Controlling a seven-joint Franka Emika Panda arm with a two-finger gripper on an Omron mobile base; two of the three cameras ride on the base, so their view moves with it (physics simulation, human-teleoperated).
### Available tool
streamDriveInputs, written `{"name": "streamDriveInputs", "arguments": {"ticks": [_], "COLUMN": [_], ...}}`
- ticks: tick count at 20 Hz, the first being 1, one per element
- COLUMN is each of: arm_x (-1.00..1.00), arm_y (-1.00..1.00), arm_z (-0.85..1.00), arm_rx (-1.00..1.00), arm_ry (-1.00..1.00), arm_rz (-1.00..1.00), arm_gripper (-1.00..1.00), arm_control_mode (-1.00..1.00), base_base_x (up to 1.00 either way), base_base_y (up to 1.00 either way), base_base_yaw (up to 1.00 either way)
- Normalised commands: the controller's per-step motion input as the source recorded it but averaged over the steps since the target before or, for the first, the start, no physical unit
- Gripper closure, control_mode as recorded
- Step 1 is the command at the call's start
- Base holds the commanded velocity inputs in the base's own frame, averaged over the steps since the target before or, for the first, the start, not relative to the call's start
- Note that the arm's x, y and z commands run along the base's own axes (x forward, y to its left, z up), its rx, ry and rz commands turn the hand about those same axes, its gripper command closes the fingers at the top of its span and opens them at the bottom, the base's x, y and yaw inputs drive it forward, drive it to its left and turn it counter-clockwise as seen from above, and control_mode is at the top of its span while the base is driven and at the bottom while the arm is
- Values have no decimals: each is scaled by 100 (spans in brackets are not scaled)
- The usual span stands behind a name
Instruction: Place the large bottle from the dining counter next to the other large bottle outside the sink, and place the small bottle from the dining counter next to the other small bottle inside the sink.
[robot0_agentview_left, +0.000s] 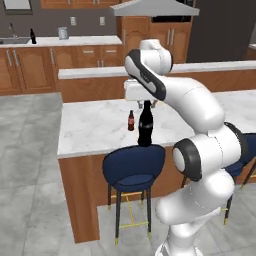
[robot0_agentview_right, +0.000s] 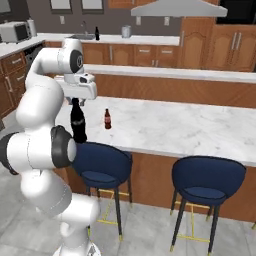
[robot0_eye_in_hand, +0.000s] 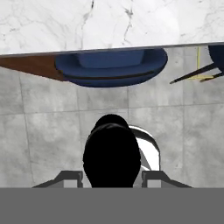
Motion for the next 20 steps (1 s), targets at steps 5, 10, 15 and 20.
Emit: {"name": "streamDriveInputs", "arguments": {"ticks": [5, 10, 15, 20], "arm_x": [0, 0, 0, 0], "arm_y": [0, 0, 0, 0], "arm_z": [0, 0, 0, 0], "arm_rx": [0, 0, 0, 0], "arm_ry": [0, 0, 0, 0], "arm_rz": [0, 0, 0, 0], "arm_gripper": [100, 100, 100, 100], "arm_control_mode": [100, 100, 100, 100], "base_base_x": [-28, -7, 0, 14], "base_base_y": [86, 100, 100, 100], "base_base_yaw": [-9, -11, -5, -2]}}
